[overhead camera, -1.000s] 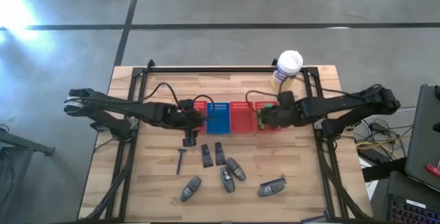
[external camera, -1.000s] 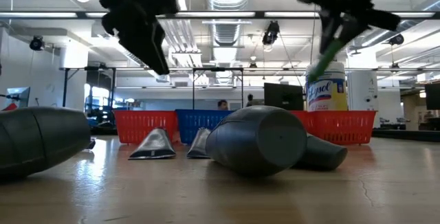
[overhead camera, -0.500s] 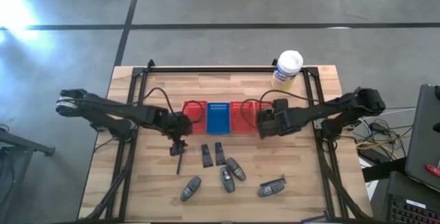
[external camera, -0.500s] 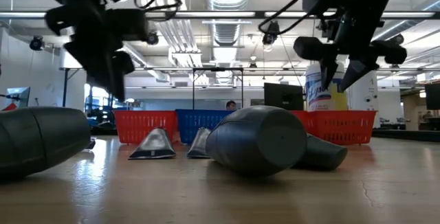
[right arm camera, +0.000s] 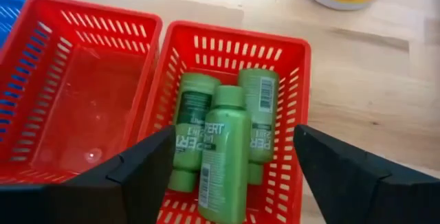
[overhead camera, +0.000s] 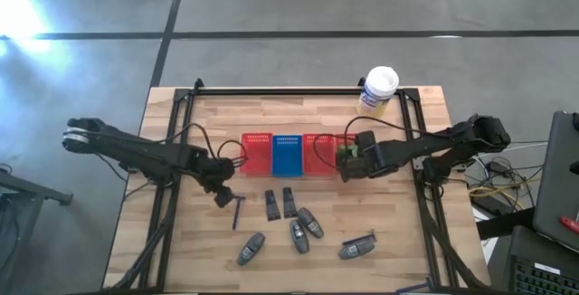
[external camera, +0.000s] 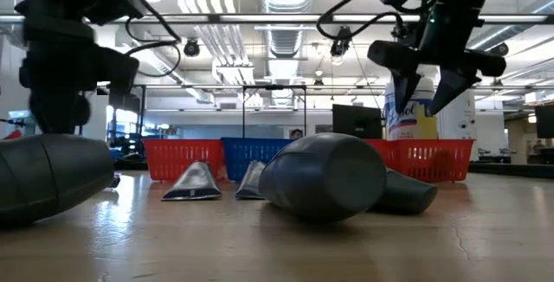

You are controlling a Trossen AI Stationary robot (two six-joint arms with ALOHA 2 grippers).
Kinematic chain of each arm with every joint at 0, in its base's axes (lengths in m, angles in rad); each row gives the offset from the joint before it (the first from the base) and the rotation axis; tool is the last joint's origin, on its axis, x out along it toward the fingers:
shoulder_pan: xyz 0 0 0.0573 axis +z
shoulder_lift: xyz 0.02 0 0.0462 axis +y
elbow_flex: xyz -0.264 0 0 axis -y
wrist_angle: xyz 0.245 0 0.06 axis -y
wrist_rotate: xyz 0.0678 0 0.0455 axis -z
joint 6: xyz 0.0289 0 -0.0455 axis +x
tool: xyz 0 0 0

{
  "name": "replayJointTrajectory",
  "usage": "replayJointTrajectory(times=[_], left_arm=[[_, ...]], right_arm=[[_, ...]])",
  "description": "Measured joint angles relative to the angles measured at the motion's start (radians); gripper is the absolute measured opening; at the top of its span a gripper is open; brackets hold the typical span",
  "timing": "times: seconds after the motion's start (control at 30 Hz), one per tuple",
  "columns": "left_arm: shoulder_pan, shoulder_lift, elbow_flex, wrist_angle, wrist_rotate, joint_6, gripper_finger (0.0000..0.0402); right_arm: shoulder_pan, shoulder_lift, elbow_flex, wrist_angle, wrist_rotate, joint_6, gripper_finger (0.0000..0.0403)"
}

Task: Pick & Place Travel size toiletries
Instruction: Put the blue razor into the middle red basket

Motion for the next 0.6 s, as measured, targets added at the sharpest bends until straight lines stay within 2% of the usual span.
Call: replayJointTrajectory(times=[0.13, 0.23, 0.3, 0.6], left_arm=[[-0.08, 0.04, 0.039, 0.005, -0.107, -0.25, 0.0234], [-0.144, 0.089, 0.098, -0.014, -0.242, -0.355, 0.0234], [-0.173, 0.138, 0.14, -0.059, -0.298, -0.407, 0.0234], [-0.248, 0.36, 0.258, -0.098, -0.32, -0.51, 0.0234]], right_arm=[[0.0, -0.014, 0.004, -0.003, -0.004, 0.027, 0.0316], [0.0, -0.015, 0.004, -0.004, -0.004, 0.039, 0.0327], [0.0, -0.015, 0.004, -0.004, -0.005, 0.038, 0.0335], [0.0, -0.018, 0.004, -0.007, -0.012, -0.003, 0.0354]])
